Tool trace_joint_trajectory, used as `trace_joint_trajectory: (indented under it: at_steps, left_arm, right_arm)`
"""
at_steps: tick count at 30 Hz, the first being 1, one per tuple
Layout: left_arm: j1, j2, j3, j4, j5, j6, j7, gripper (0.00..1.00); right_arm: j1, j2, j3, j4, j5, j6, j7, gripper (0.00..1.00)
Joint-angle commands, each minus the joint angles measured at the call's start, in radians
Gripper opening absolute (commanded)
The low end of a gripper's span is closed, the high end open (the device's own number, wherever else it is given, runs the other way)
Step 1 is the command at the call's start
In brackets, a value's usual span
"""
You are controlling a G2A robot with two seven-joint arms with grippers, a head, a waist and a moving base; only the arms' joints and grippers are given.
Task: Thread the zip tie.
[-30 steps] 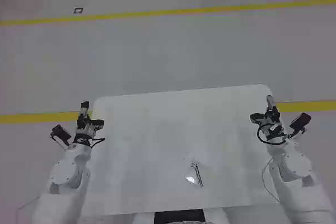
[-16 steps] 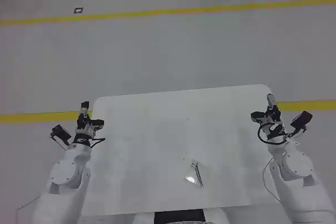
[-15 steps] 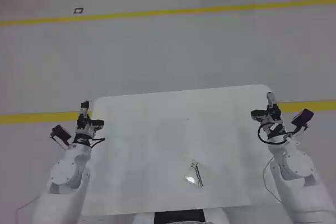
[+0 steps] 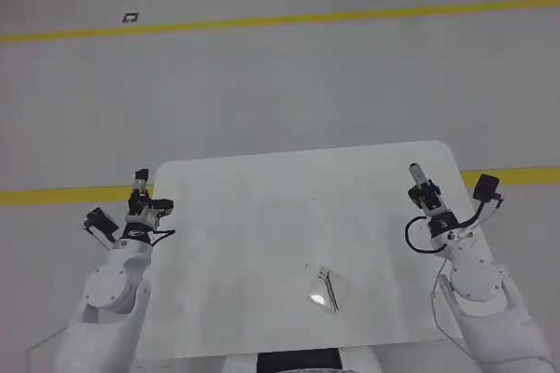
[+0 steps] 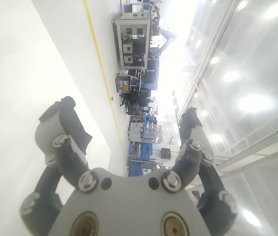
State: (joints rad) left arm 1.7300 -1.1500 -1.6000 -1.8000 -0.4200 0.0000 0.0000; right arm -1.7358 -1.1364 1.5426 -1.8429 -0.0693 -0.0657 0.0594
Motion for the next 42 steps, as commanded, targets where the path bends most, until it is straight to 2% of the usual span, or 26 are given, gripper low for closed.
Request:
trace_joint_trajectory:
  at_steps: [1,2,5,6,10,25,26,31,36,39,40,42]
  left_arm:
    - [0.000,0.000,0.000,0.000,0.000,0.000,0.000,1.00]
    - [0.000,0.000,0.000,0.000,0.000,0.000,0.000,1.00]
    - [0.000,0.000,0.000,0.000,0.000,0.000,0.000,1.00]
    - [0.000,0.000,0.000,0.000,0.000,0.000,0.000,1.00]
    - [0.000,0.000,0.000,0.000,0.000,0.000,0.000,1.00]
    - [0.000,0.000,0.000,0.000,0.000,0.000,0.000,1.00]
    - [0.000,0.000,0.000,0.000,0.000,0.000,0.000,1.00]
    - [0.000,0.000,0.000,0.000,0.000,0.000,0.000,1.00]
    - [0.000,0.000,0.000,0.000,0.000,0.000,0.000,1.00]
    - [0.000,0.000,0.000,0.000,0.000,0.000,0.000,1.00]
    - [0.000,0.000,0.000,0.000,0.000,0.000,0.000,1.00]
    - [0.000,0.000,0.000,0.000,0.000,0.000,0.000,1.00]
  right_arm:
    - [0.000,0.000,0.000,0.000,0.000,0.000,0.000,1.00]
    - [0.003,0.001,-0.001,-0.004,-0.016,-0.001,0.007,1.00]
    - [0.026,0.006,-0.017,-0.016,-0.158,0.020,0.057,1.00]
    - [0.040,0.009,-0.032,-0.020,-0.234,0.037,0.080,1.00]
    - [0.077,0.007,-0.101,-0.013,-0.344,0.065,0.141,1.00]
    - [0.077,0.007,-0.101,-0.013,-0.344,0.065,0.141,1.00]
    - [0.079,0.008,-0.100,-0.016,-0.368,0.064,0.144,1.00]
    - [0.062,0.023,-0.113,-0.081,-0.689,0.045,0.204,1.00]
    - [0.060,0.037,-0.155,-0.132,-0.977,0.032,0.377,1.00]
    - [0.069,0.037,-0.194,-0.147,-1.038,0.025,0.464,1.00]
    - [0.073,0.037,-0.211,-0.155,-1.055,-0.003,0.483,1.00]
    - [0.074,0.038,-0.213,-0.156,-1.058,-0.009,0.484,1.00]
